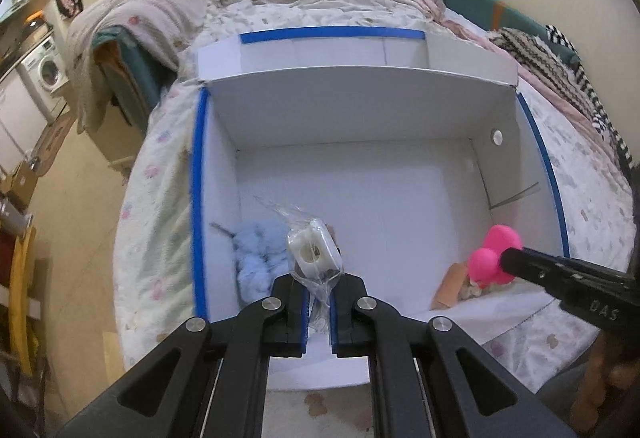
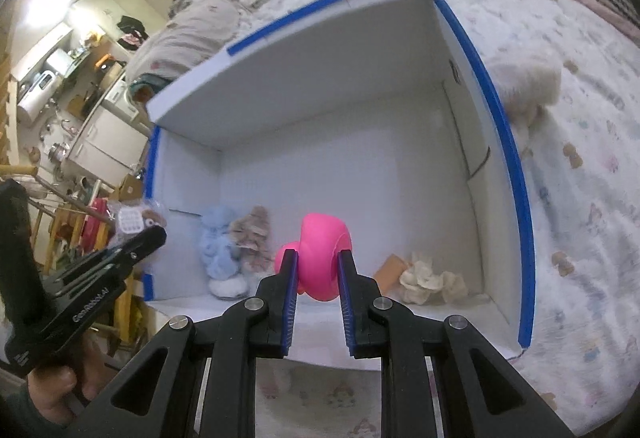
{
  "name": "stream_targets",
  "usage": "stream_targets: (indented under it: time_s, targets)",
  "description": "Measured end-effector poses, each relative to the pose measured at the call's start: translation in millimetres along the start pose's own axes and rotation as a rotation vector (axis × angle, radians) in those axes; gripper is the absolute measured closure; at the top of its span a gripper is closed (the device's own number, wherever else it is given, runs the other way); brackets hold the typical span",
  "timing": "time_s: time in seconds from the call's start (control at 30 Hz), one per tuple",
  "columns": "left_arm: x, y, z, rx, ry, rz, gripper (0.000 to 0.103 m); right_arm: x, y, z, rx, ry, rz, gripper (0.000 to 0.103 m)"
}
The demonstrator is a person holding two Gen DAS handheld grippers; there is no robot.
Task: Organize soft objects
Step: 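Carry the pink toy and plastic-wrapped item over the box and lower them inside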
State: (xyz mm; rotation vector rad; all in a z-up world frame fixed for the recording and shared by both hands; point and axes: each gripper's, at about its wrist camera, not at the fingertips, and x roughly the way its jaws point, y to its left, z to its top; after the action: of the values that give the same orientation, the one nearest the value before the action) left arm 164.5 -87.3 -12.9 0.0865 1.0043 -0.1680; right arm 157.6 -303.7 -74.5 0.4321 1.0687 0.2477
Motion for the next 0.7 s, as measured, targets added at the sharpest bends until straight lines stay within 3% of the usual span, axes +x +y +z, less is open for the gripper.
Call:
stream_targets:
  time_s: [0.33,0.47,0.7]
  targets:
    - [50.2,-8.3,-10.2,0.022,0.043,-0.013,0.096,30.8,4.9,-6.4,-0.023,0.071,-0.035,0.082]
    - [58.6,-13.7,-13.4,0.058,0.044,0.015,0.096,43.5,11.3,-6.2,-0.060,0.103,-0.069,0.082]
    - [63.0,-13.7,-14.4,0.041,0.060,-0.004,0.096,58.6,9.7,-6.9,-0.051,0.142,-0.086,0.082]
